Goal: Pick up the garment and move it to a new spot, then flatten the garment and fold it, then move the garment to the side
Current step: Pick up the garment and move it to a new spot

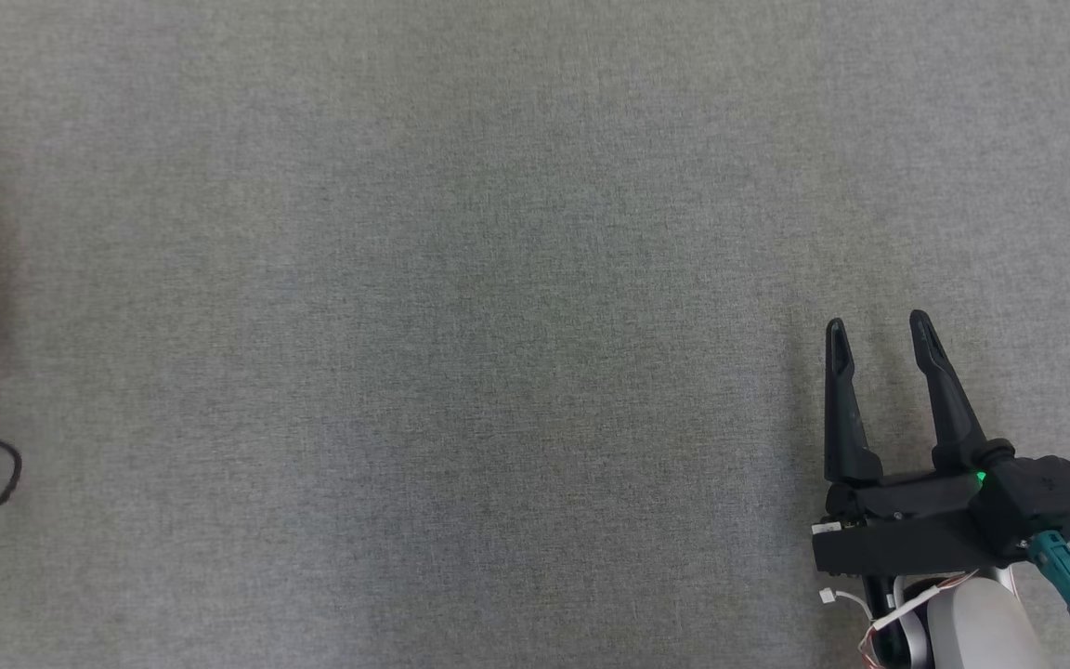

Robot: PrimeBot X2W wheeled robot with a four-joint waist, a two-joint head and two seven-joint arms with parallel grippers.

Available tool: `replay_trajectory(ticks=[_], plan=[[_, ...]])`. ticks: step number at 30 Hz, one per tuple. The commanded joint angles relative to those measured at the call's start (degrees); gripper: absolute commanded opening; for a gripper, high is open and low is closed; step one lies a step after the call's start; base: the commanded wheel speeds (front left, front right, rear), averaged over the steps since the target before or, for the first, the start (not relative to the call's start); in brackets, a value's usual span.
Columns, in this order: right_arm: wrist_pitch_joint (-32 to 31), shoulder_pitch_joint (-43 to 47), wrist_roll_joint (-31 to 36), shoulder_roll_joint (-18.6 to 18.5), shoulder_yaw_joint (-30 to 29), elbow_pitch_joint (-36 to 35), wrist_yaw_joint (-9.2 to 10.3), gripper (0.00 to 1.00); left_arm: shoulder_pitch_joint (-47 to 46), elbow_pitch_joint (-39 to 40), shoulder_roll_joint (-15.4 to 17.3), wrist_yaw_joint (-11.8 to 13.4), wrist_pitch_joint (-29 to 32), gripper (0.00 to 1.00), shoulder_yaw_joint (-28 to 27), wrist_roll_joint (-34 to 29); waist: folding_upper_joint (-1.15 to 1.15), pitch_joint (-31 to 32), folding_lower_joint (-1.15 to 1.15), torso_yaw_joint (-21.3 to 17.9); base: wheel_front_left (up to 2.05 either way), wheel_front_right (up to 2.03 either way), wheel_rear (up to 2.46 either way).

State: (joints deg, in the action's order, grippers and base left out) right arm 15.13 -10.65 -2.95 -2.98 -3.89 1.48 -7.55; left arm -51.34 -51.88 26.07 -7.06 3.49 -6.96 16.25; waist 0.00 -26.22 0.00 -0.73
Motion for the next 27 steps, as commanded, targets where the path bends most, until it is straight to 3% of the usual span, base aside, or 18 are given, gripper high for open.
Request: replay_trajectory(ticks=[1,8,14,21,27], plan=[[0.0,0.2,-0.1,0.2,0.1,-0.1,0.12,1.0,-1.2,0.2,-0.3,-0.1,-0.8,0.0,0.1,-0.2,0.0,0.7,0.0,0.4,0.0,0.0,0.0],[0.0,1.3,-0.8,0.2,0.5,0.8,0.12,1.0,-3.8,3.4,-0.1,-0.3,-7.4,0.0,1.1,0.3,0.0,4.4,0.0,1.6,0.0,0.0,0.0],[0.0,1.9,-2.7,0.2,1.5,1.9,0.12,1.0,-6.8,9.9,0.6,-0.5,-9.5,0.0,3.8,0.4,0.0,7.7,0.0,1.1,0.0,0.0,0.0],[0.0,2.8,-5.3,0.2,2.5,3.3,0.12,1.0,-10.0,21.9,0.4,-0.3,-6.7,0.0,9.0,2.2,0.0,11.1,0.0,-2.1,0.0,0.0,0.0],[0.0,3.7,-7.6,0.2,3.3,4.3,0.12,1.0,-11.3,32.6,-2.9,-0.4,-1.7,0.0,14.4,3.8,0.0,13.9,0.0,-7.7,0.0,0.0,0.0]])
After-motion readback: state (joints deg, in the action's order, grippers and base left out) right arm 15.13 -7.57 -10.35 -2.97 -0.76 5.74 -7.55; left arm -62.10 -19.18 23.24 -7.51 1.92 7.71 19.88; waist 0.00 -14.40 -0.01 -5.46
